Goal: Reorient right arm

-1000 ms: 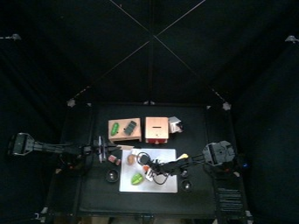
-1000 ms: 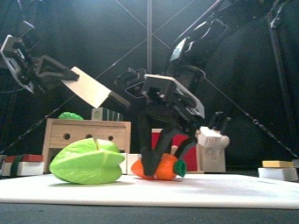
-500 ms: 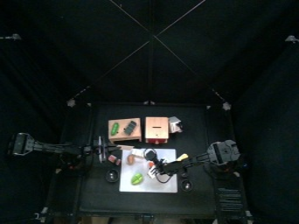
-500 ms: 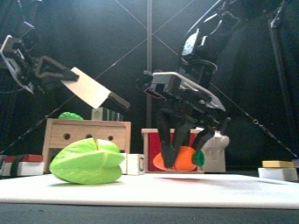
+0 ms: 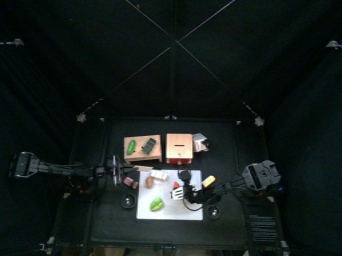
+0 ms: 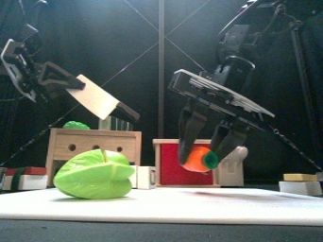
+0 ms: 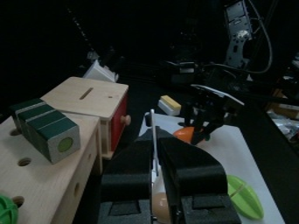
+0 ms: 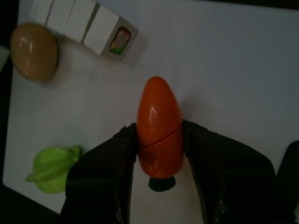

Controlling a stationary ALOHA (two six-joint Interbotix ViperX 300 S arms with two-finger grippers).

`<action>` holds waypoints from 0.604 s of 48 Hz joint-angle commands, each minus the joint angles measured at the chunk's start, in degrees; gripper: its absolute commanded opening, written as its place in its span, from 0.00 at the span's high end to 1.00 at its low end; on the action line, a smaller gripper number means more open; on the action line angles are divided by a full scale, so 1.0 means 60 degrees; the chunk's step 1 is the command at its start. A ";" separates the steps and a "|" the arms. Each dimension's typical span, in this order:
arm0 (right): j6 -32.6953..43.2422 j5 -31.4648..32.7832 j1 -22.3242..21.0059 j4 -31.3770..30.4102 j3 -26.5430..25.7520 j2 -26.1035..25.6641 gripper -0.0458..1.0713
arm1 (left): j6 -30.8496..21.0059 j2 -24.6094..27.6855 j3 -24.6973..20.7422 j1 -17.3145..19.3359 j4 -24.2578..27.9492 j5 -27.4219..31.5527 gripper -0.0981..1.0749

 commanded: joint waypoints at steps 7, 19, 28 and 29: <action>0.1743 0.0220 0.0029 -0.0132 -0.0146 0.0176 0.34 | 0.0000 0.0015 -0.0205 -0.0103 0.0015 -0.0044 0.56; 0.1831 0.0703 0.0234 0.0425 -0.0645 0.0762 0.34 | 0.0000 0.0015 -0.0220 -0.0146 0.0029 -0.0044 0.56; 0.1875 0.0776 0.0337 0.0630 -0.0791 0.0952 0.33 | 0.0000 0.0015 -0.0220 -0.0146 0.0029 -0.0044 0.56; 0.1875 0.0776 0.0352 0.0674 -0.0791 0.0967 0.33 | 0.0000 0.0015 -0.0220 -0.0161 0.0029 -0.0044 0.56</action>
